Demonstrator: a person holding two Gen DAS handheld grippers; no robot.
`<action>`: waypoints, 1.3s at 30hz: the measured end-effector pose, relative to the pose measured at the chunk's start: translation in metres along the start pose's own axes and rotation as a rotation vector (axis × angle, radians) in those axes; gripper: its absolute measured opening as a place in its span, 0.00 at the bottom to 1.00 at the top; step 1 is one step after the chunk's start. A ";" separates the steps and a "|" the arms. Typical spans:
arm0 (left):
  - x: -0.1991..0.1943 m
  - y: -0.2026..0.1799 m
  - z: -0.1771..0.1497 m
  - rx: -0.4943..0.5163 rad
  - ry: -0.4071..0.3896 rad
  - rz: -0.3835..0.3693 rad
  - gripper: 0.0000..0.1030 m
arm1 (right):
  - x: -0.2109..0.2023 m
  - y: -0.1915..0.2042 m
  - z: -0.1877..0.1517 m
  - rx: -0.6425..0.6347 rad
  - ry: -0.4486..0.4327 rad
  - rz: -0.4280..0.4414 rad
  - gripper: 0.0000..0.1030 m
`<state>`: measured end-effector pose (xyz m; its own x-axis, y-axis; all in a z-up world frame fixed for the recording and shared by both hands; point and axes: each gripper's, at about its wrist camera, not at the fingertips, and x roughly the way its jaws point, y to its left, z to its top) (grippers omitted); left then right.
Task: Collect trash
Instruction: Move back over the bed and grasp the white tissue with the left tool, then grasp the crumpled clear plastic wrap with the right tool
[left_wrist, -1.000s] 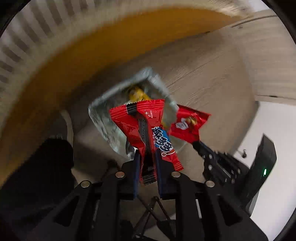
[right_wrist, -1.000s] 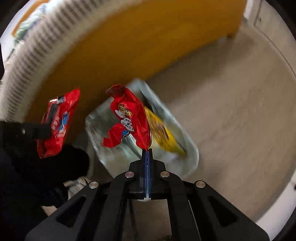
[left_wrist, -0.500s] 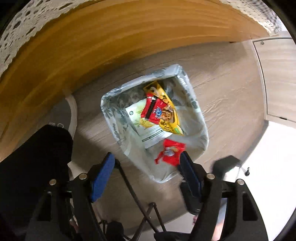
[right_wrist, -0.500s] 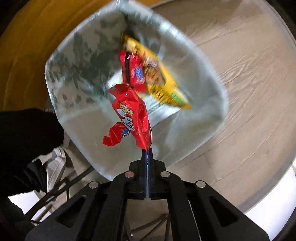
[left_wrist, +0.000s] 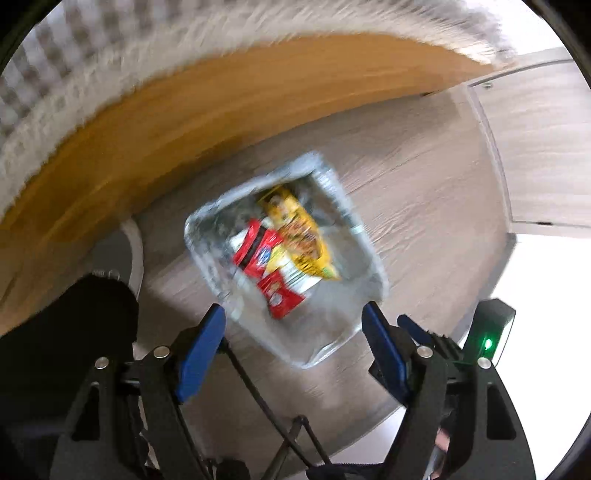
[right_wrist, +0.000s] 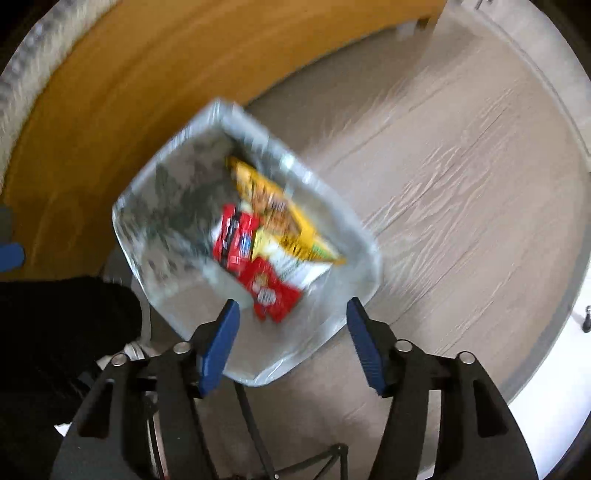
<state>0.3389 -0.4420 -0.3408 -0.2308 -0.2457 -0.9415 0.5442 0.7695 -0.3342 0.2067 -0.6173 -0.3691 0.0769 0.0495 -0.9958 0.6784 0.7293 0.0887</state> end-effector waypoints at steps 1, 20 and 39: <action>-0.012 -0.006 -0.001 0.031 -0.027 -0.022 0.71 | -0.008 0.000 0.003 0.003 -0.024 -0.008 0.57; -0.217 0.117 0.075 -0.049 -0.605 0.224 0.71 | -0.191 0.126 0.086 -0.211 -0.520 0.073 0.57; -0.266 0.206 0.077 0.006 -0.704 0.129 0.03 | -0.204 0.288 0.187 -0.462 -0.601 0.165 0.57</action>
<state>0.5746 -0.2634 -0.1626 0.4099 -0.4767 -0.7777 0.5371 0.8152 -0.2166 0.5224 -0.5451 -0.1362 0.6231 -0.1006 -0.7756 0.2602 0.9618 0.0844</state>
